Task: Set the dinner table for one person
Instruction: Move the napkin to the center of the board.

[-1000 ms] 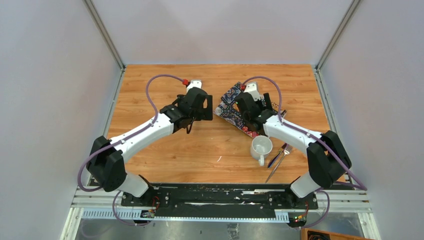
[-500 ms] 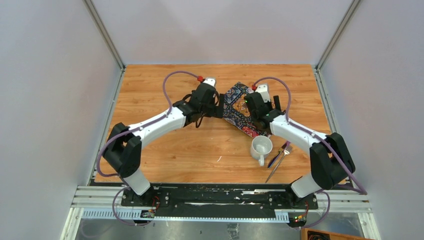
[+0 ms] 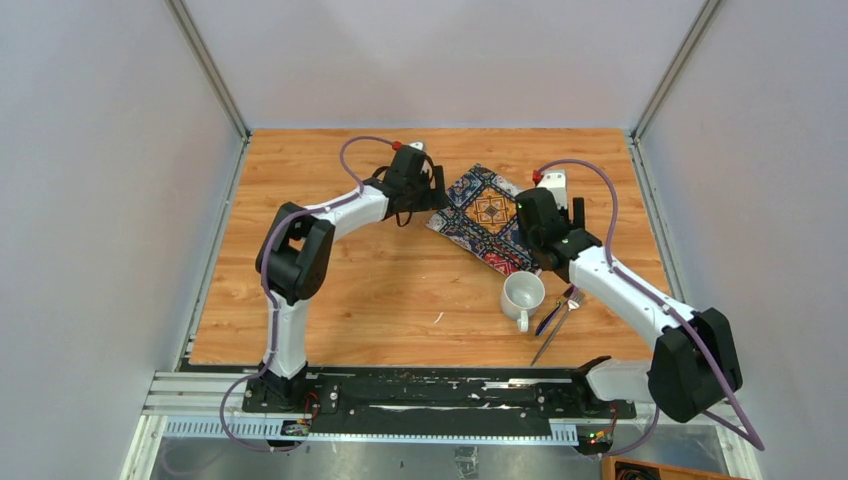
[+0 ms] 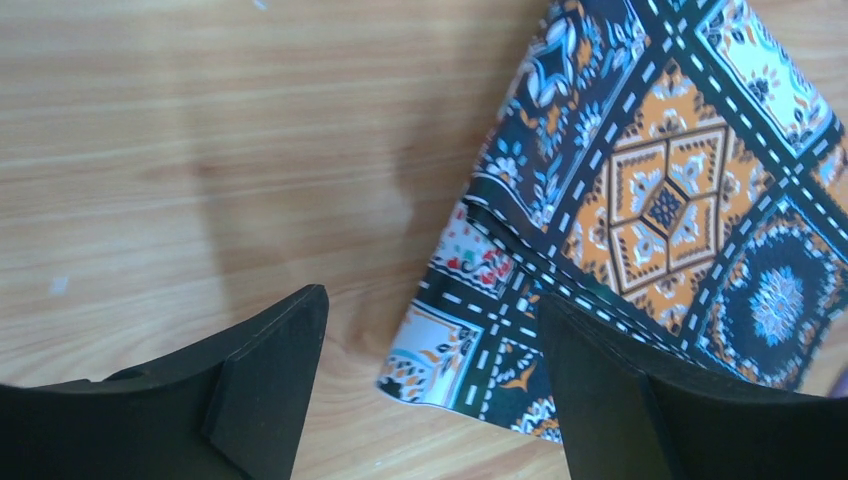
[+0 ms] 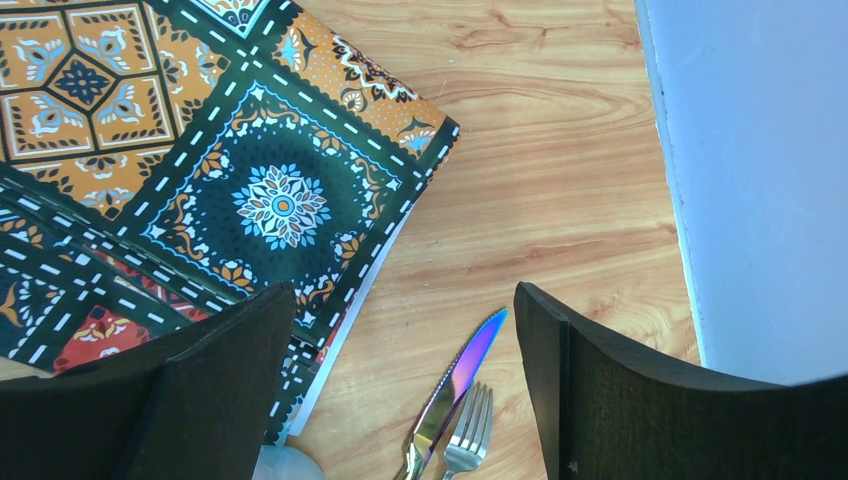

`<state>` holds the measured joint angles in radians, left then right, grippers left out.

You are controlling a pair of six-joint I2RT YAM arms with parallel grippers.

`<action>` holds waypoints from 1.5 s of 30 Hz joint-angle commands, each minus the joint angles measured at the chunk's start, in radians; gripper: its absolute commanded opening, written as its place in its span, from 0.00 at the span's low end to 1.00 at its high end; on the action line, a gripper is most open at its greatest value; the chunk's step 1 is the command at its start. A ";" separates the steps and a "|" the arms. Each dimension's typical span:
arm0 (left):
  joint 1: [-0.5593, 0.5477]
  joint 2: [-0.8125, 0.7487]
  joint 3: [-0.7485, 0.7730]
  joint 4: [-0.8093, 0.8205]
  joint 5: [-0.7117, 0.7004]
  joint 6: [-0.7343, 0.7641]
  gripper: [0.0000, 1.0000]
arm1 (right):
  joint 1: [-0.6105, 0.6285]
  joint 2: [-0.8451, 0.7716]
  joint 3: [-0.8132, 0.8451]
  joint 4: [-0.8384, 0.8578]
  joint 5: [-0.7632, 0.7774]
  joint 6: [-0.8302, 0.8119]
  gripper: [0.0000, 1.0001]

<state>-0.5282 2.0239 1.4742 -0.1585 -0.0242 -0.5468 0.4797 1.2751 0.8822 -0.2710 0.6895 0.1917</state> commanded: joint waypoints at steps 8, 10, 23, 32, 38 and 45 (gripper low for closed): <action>-0.013 0.079 0.038 0.094 0.228 -0.080 0.71 | -0.013 -0.060 -0.026 -0.064 -0.032 0.025 0.85; -0.013 0.093 0.039 0.098 0.255 -0.085 0.65 | -0.013 -0.060 -0.030 -0.065 -0.032 0.030 0.85; -0.026 0.154 0.080 0.081 0.267 -0.062 0.57 | -0.014 -0.069 -0.049 -0.074 -0.043 0.039 0.83; -0.038 0.038 0.087 0.005 0.083 0.028 0.81 | -0.013 -0.041 -0.045 -0.074 -0.051 0.049 0.83; -0.037 0.040 0.123 -0.016 0.026 0.068 0.81 | -0.014 -0.038 -0.043 -0.074 -0.050 0.046 0.83; -0.029 0.168 0.298 -0.093 0.027 0.106 0.81 | -0.014 -0.059 -0.046 -0.078 -0.047 0.037 0.83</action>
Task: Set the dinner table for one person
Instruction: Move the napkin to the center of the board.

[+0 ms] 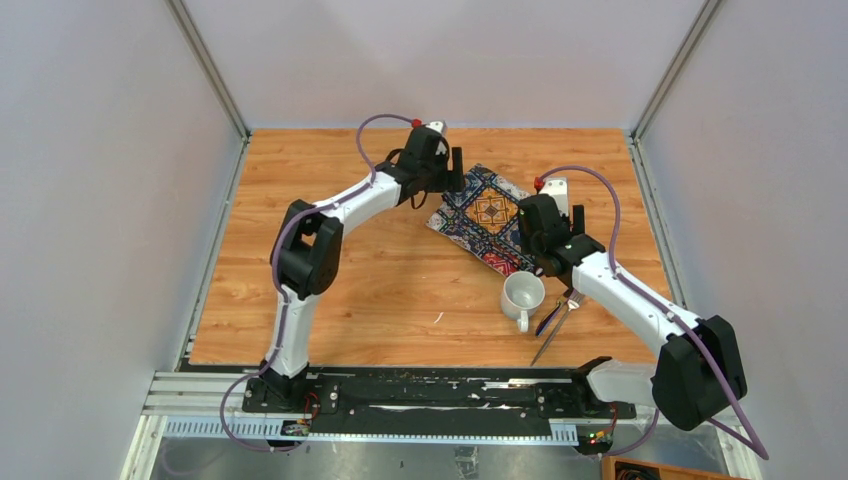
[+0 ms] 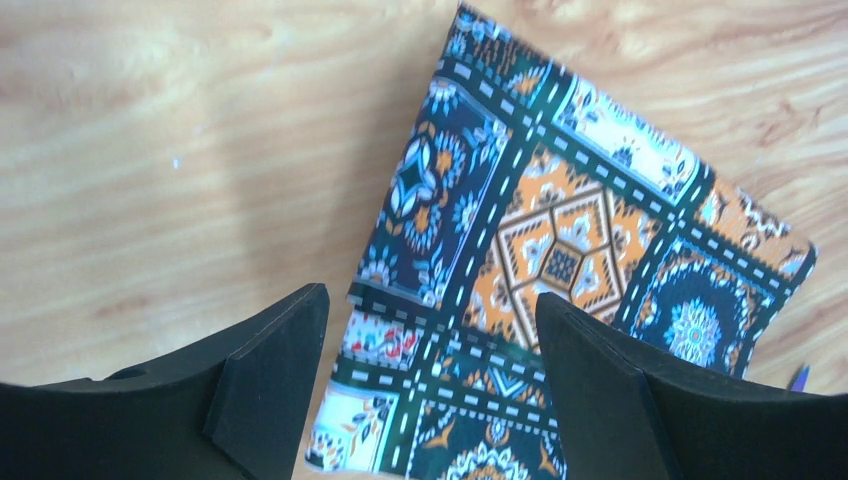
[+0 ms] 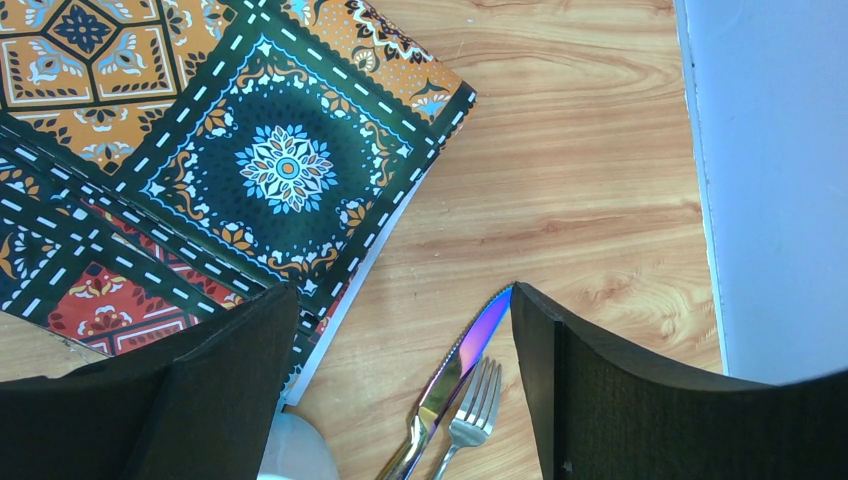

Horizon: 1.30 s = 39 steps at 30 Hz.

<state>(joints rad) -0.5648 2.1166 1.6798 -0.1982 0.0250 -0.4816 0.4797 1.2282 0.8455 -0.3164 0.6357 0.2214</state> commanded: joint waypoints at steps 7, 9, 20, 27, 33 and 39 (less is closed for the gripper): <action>0.013 0.168 0.212 -0.094 -0.007 0.031 0.80 | -0.015 -0.020 -0.013 -0.041 0.008 0.005 0.82; 0.013 0.179 0.216 -0.093 -0.020 0.038 0.81 | -0.015 -0.022 -0.016 -0.042 0.010 0.007 0.82; 0.019 0.247 0.230 -0.093 0.072 0.029 0.66 | -0.015 -0.003 -0.017 -0.043 0.014 0.013 0.82; 0.019 0.241 0.214 -0.093 0.113 0.030 0.27 | -0.015 0.003 -0.017 -0.043 0.007 0.017 0.82; 0.019 0.214 0.183 -0.064 0.133 0.043 0.00 | -0.015 -0.008 -0.030 -0.043 0.006 0.019 0.81; 0.019 0.100 0.122 0.000 0.166 0.062 0.00 | -0.015 -0.001 -0.040 -0.043 0.001 0.028 0.81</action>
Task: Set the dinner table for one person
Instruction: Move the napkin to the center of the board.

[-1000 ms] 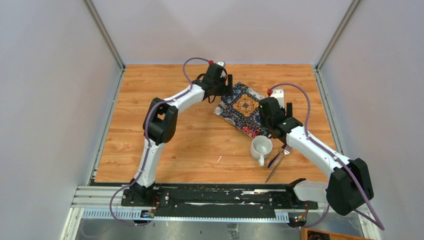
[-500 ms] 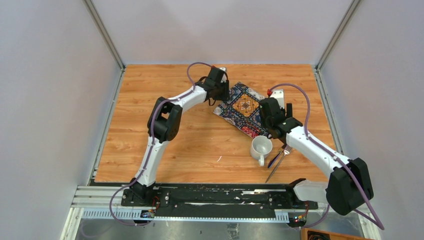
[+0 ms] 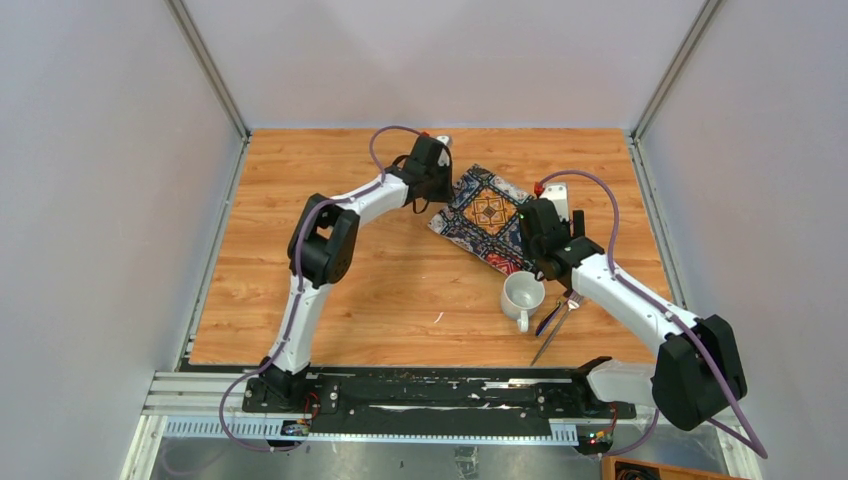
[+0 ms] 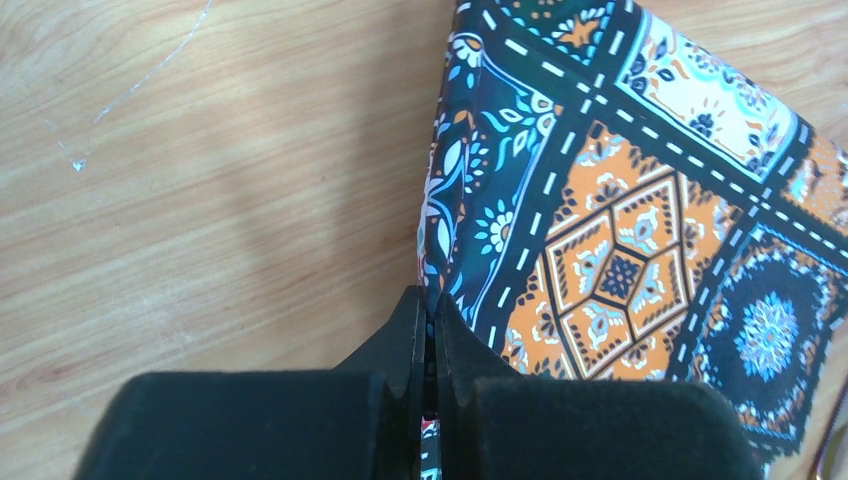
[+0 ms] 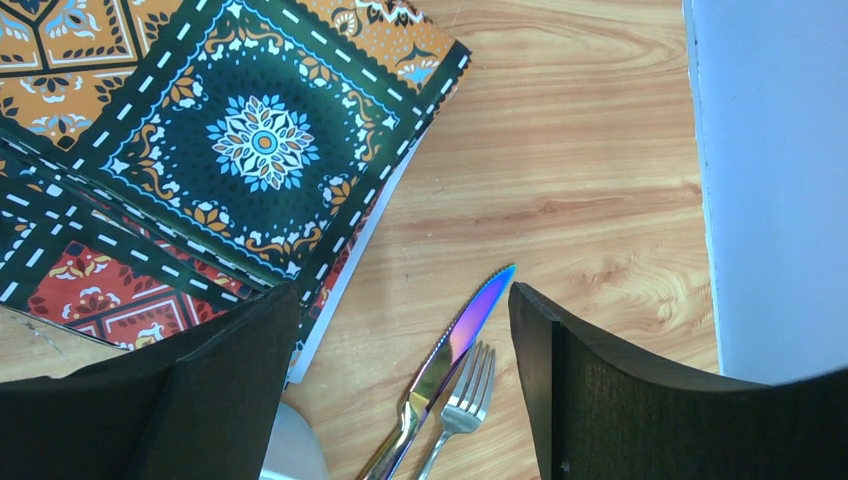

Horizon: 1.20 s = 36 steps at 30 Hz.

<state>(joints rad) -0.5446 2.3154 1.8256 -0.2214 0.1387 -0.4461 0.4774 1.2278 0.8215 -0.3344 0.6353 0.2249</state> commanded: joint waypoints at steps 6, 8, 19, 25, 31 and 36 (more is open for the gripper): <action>-0.001 -0.200 -0.018 0.023 0.121 0.020 0.00 | -0.012 0.034 -0.016 -0.025 -0.009 0.036 0.81; -0.001 -0.235 -0.025 0.030 0.128 0.018 0.00 | -0.013 0.043 -0.018 -0.025 -0.013 0.041 0.81; 0.001 -0.408 -0.025 -0.051 -0.025 0.056 0.00 | -0.012 0.067 -0.019 -0.016 -0.015 0.048 0.81; 0.059 -0.446 -0.050 -0.143 -0.136 0.066 0.00 | -0.013 0.074 -0.013 -0.011 -0.027 0.054 0.81; 0.138 -0.511 -0.182 -0.159 -0.212 0.078 0.00 | -0.013 0.098 0.012 0.007 -0.031 0.057 0.80; 0.191 -0.615 -0.340 -0.130 -0.311 0.102 0.00 | -0.013 0.139 0.059 0.014 -0.042 0.052 0.79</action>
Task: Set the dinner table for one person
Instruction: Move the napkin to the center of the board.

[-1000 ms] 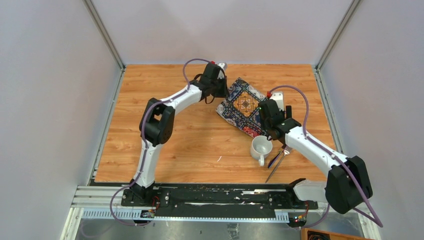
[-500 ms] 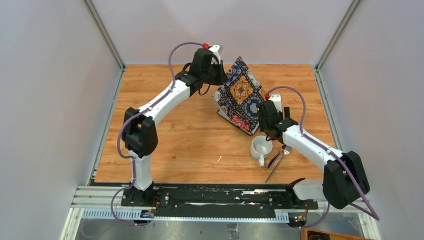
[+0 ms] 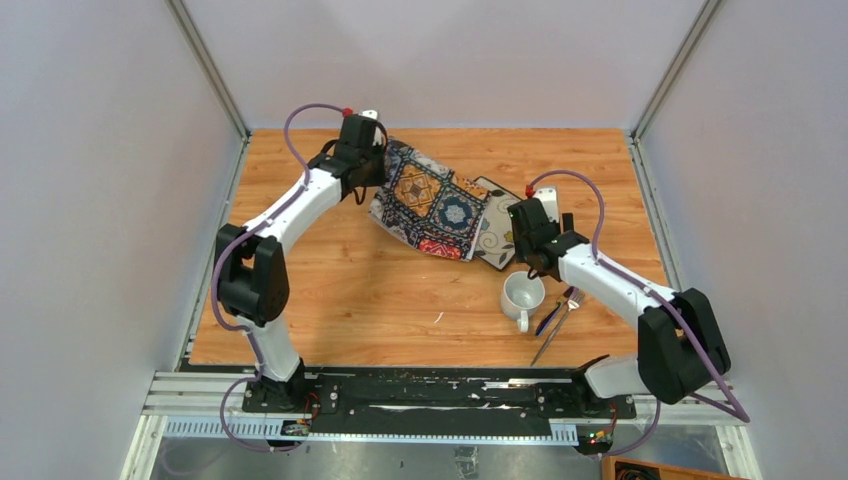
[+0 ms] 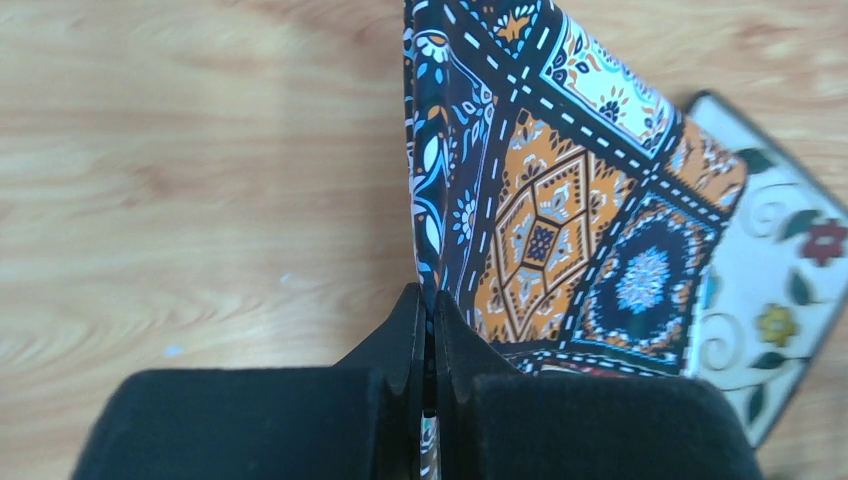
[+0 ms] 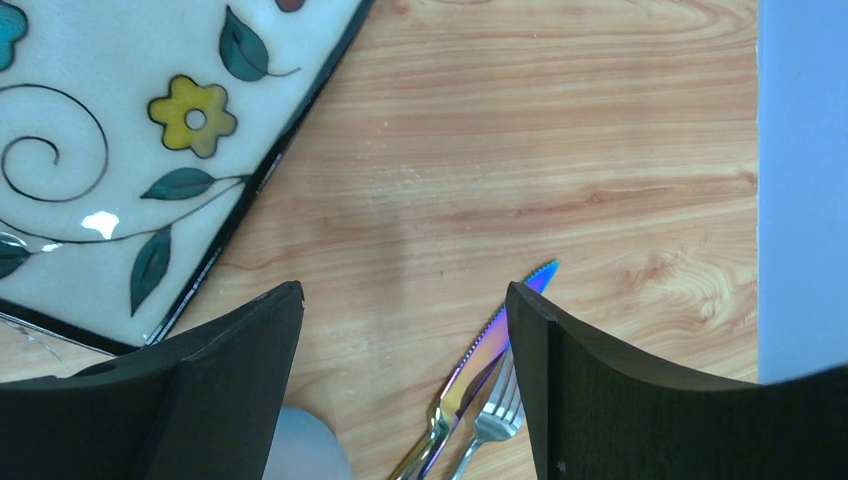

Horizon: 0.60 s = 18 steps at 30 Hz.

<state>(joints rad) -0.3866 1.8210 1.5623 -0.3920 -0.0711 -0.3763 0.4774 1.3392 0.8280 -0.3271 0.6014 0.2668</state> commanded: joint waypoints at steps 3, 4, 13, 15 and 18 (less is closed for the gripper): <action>0.071 -0.163 -0.140 0.043 -0.121 0.034 0.00 | -0.013 0.044 0.079 0.010 -0.020 0.005 0.79; 0.081 -0.173 -0.155 0.044 -0.122 0.030 0.00 | -0.013 0.051 0.086 0.012 -0.024 0.005 0.79; 0.103 -0.215 -0.286 0.079 -0.169 0.009 0.00 | -0.013 0.101 0.120 0.019 -0.035 -0.003 0.79; 0.103 -0.219 -0.314 0.086 -0.194 0.004 0.00 | -0.013 0.110 0.128 0.019 -0.030 -0.006 0.79; 0.103 -0.214 -0.323 0.062 -0.260 0.003 0.00 | -0.013 0.122 0.141 0.023 -0.030 -0.008 0.79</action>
<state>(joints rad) -0.2893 1.6409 1.2503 -0.3565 -0.2276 -0.3714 0.4770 1.4425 0.9291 -0.3058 0.5671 0.2653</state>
